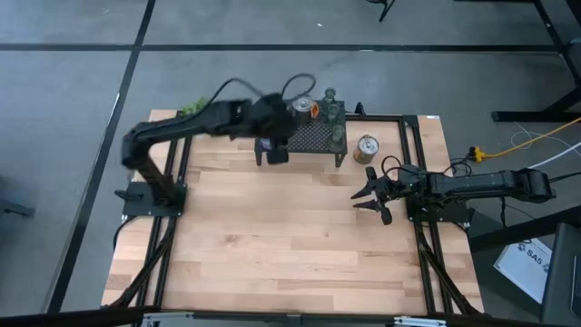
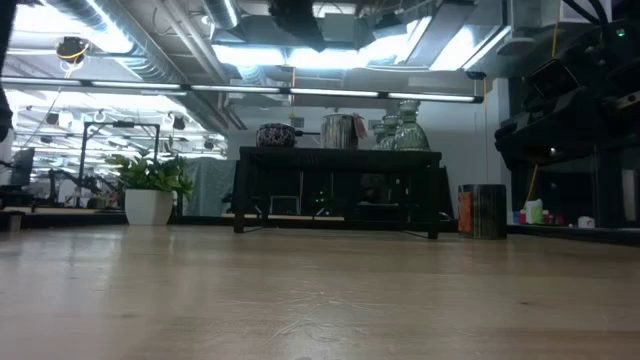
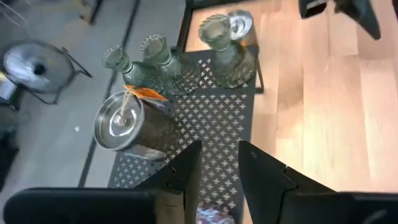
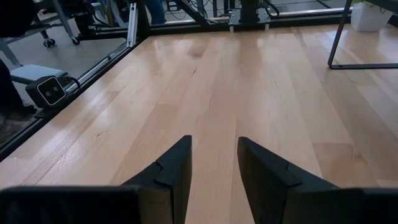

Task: Pick & Place candle stick holders
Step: Put the silver scented candle on the shelf aligned with the other silver scented candle

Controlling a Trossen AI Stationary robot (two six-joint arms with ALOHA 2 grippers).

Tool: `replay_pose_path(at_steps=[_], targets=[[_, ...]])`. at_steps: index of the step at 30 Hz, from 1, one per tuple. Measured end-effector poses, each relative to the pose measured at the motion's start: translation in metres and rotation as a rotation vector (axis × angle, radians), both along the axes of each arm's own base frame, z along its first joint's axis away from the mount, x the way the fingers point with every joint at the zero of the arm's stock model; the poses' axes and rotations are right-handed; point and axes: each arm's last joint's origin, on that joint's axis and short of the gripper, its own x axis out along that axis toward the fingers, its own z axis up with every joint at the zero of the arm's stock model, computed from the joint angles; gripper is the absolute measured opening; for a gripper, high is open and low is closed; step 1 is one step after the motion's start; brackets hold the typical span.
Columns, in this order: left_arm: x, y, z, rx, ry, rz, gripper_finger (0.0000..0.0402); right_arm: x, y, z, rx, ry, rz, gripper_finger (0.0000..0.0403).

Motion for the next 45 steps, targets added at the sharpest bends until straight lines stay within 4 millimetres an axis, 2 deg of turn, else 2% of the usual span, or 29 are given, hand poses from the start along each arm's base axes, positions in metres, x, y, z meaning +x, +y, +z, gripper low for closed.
replay_pose_path(at_steps=[8,14,21,29,32,35,37,40,45], targets=[[-0.046,-0.046,-0.066,-0.03,-0.224,-0.021,0.0086,0.0,0.0,0.0,0.0,0.0,0.0,0.0132],[-0.074,-0.069,-0.108,-0.1,-0.387,-0.072,0.0086,0.0,0.0,0.0,0.0,-0.004,0.0,0.0132],[-0.083,-0.085,-0.148,-0.192,-0.452,-0.102,0.0086,0.002,0.0,0.006,-0.007,-0.07,0.0,0.0132],[-0.083,-0.098,-0.18,-0.338,-0.365,-0.117,0.0086,0.004,-0.002,0.017,-0.026,-0.18,-0.043,0.0132],[-0.082,-0.102,-0.186,-0.351,-0.342,-0.127,0.0086,0.004,-0.003,0.027,-0.017,-0.283,-0.06,0.0132],[-0.079,-0.104,-0.191,-0.351,-0.321,-0.128,0.0086,0.008,-0.004,0.039,0.04,-0.277,-0.07,0.0132],[-0.078,-0.104,-0.193,-0.351,-0.312,-0.127,0.0086,0.014,-0.005,0.051,0.05,-0.208,-0.071,0.0132],[-0.077,-0.104,-0.198,-0.35,-0.293,-0.123,0.0086,0.018,-0.009,0.072,0.042,0.002,-0.133,0.0132],[-0.075,-0.104,-0.202,-0.349,-0.274,-0.12,0.0086,0.005,-0.014,0.121,-0.034,0.253,-0.302,0.0132]])
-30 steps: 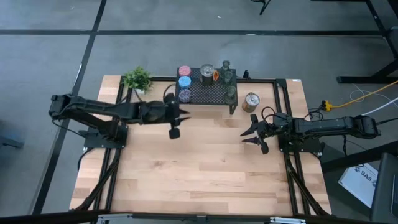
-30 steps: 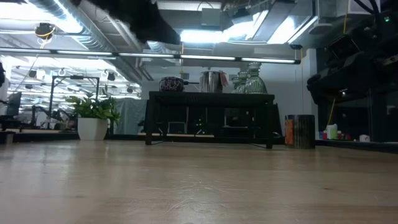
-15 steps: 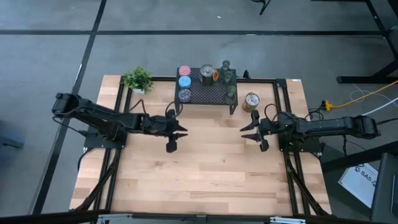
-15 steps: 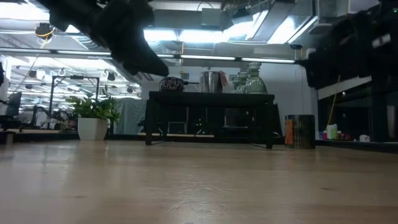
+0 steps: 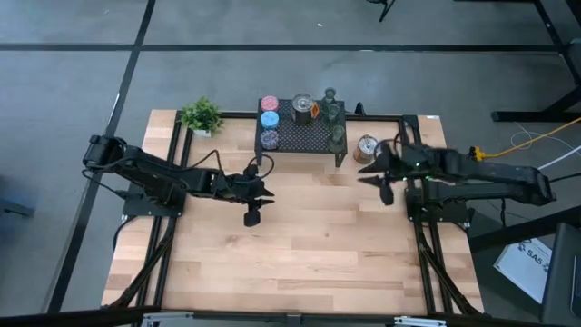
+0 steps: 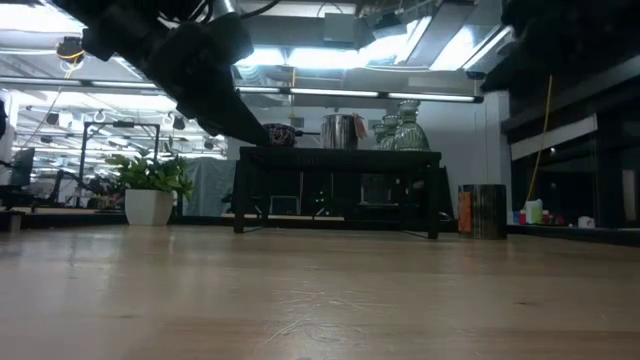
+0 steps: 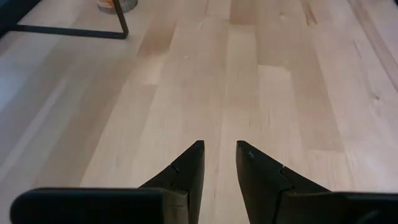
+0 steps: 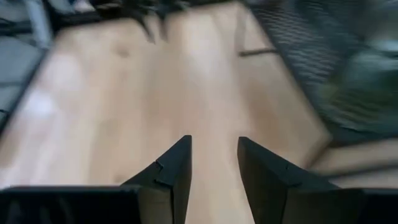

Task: Pick & Place candle stick holders
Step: Put the silver scented candle on the shelf aligned with the other silver scented candle

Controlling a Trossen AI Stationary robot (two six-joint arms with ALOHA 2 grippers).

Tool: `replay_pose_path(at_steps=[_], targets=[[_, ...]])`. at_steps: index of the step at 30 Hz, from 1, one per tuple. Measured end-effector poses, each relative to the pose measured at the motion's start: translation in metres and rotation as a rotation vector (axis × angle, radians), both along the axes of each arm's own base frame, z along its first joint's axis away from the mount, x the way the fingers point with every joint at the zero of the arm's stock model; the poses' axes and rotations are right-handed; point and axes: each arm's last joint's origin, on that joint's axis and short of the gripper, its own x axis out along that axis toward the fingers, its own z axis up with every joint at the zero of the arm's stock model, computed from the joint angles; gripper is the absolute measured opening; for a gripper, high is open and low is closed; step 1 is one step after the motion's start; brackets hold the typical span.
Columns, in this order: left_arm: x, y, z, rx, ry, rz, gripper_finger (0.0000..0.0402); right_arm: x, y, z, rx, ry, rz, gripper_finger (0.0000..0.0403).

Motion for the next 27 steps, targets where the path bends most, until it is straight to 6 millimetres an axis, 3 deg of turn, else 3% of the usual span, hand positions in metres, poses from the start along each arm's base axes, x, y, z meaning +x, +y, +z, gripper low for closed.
replay_pose_path(at_steps=[4,9,17,27], targets=[[0.0,0.0,0.0,0.0,0.0,0.001,0.0086,-0.018,-0.002,0.038,-0.08,0.089,-0.137,0.0132],[0.0,0.0,0.0,0.03,0.001,-0.013,0.0086,-0.033,-0.009,0.064,-0.221,0.111,-0.387,0.0132],[0.003,0.003,0.004,0.055,-0.04,0.017,0.0086,-0.033,-0.027,0.063,-0.369,0.199,-0.71,0.0132],[0.003,0.006,0.004,0.086,-0.04,0.025,0.0086,-0.014,-0.065,0.045,-0.191,0.353,-0.723,0.0132]])
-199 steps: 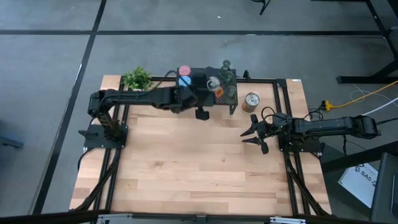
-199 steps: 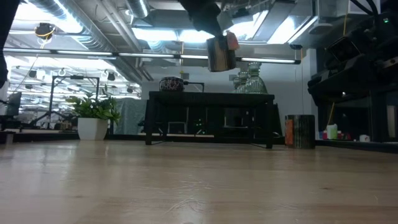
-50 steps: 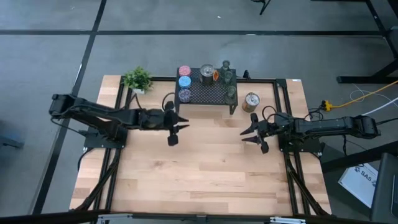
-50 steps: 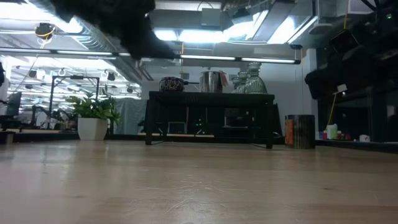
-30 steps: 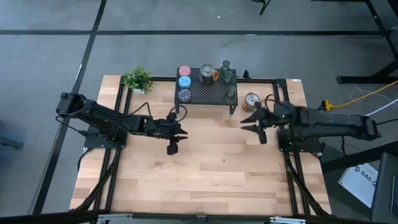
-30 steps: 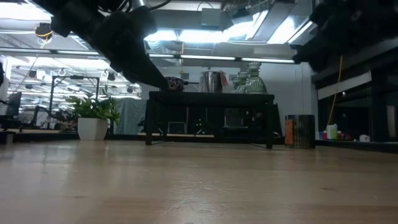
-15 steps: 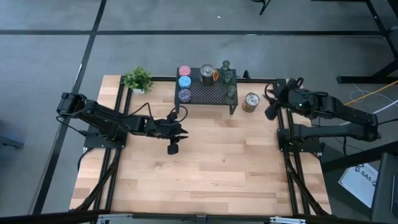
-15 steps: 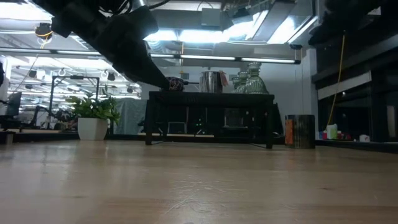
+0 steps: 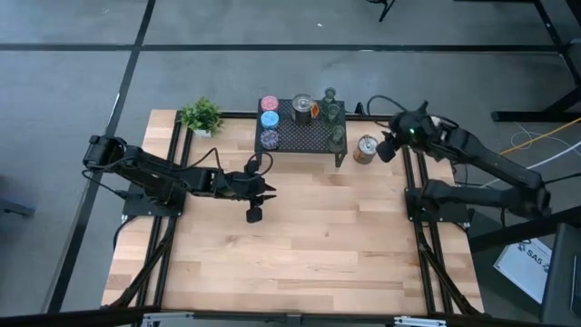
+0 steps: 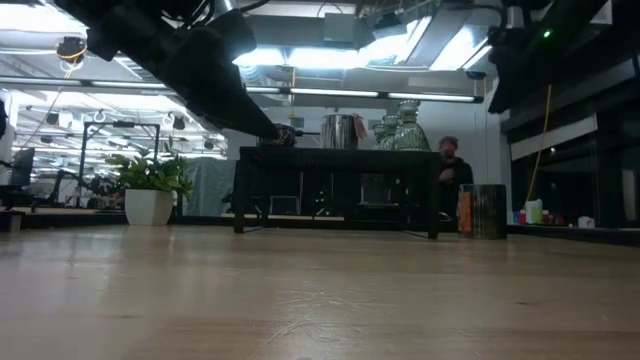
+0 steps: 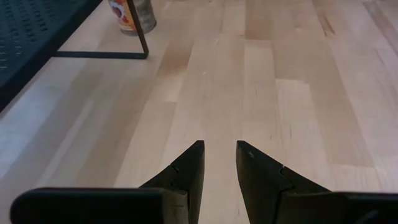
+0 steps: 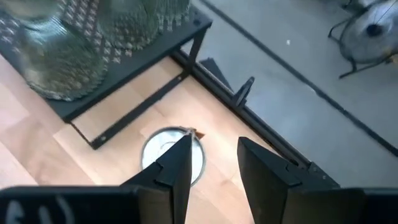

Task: Pick & Place candle stick holders
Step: Put the silver scented candle on the shelf aligned with the other silver scented candle

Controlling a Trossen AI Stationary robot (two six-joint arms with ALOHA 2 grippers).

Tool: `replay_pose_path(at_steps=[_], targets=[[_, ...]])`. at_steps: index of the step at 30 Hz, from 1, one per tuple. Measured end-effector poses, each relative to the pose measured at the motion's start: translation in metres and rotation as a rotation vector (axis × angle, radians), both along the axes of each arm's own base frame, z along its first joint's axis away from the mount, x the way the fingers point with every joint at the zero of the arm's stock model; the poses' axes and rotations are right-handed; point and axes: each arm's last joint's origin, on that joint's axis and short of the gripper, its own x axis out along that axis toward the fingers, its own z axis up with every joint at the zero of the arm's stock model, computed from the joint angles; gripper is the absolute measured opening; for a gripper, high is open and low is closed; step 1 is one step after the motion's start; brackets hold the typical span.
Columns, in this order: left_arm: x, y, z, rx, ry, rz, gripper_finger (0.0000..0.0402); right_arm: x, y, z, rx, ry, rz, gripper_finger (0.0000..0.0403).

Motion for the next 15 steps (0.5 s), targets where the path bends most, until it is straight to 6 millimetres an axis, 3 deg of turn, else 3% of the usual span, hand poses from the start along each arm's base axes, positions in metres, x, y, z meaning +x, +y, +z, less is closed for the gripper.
replay_pose_path(at_steps=[15], targets=[[0.0,0.0,0.0,-0.001,0.0,-0.001,0.0086,-0.012,-0.079,-0.027,0.256,-0.063,-0.08,0.0132]])
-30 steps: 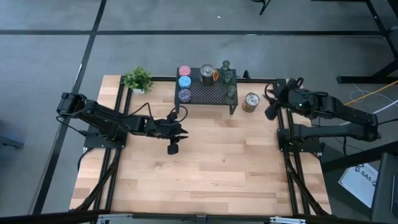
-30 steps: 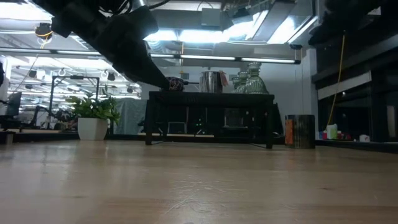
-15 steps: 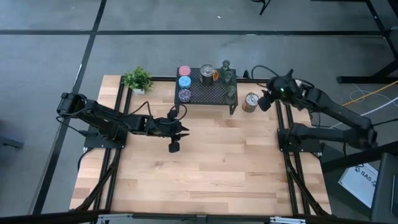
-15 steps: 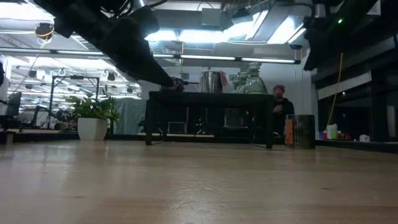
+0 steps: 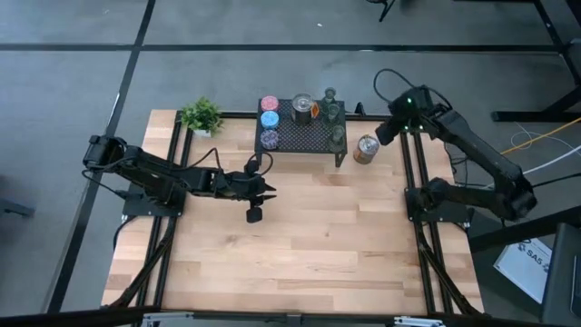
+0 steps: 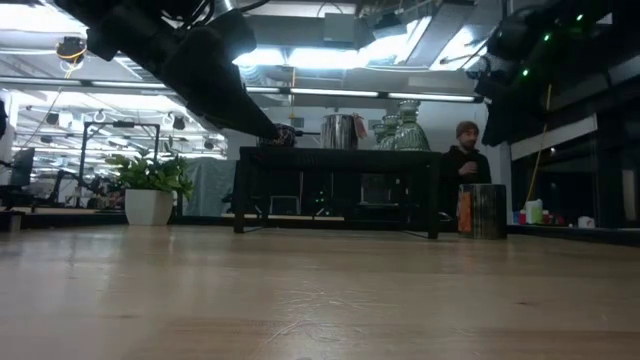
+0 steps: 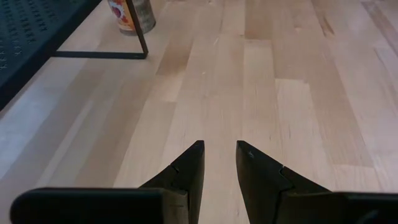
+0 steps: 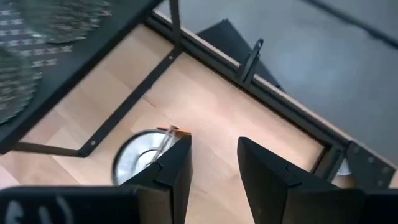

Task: Pick & Place candle stick holders
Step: Put the silver scented candle on the shelf aligned with the other silver scented candle

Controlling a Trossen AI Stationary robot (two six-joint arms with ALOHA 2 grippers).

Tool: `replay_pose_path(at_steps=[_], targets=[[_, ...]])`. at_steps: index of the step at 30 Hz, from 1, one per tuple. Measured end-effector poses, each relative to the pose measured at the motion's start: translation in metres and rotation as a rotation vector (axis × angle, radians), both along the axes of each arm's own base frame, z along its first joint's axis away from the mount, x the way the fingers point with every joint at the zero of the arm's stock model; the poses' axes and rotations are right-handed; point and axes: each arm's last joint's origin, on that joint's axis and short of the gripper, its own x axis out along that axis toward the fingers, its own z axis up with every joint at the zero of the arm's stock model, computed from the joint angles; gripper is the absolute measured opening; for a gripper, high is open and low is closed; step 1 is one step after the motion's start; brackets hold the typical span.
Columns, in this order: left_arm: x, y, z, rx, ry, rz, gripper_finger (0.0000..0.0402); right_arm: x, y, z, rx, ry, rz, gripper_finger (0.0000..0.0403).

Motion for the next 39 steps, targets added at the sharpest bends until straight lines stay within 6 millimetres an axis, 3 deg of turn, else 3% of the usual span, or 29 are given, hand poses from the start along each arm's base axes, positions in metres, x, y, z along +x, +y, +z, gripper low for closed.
replay_pose_path(at_steps=[10,18,28,39], targets=[[0.0,0.0,0.0,0.0,0.001,-0.001,0.0086,0.006,-0.048,-0.035,0.089,0.019,-0.027,0.0132],[0.0,0.0,0.0,-0.007,0.0,0.003,0.0086,0.018,-0.068,-0.068,0.19,0.038,-0.001,0.0132],[0.0,0.0,0.0,-0.007,0.001,0.003,0.0086,0.034,-0.064,-0.087,0.287,0.063,0.09,0.0132],[0.0,0.0,0.0,-0.008,0.001,0.003,0.0086,0.042,-0.04,-0.098,0.394,0.139,0.157,0.0132]])
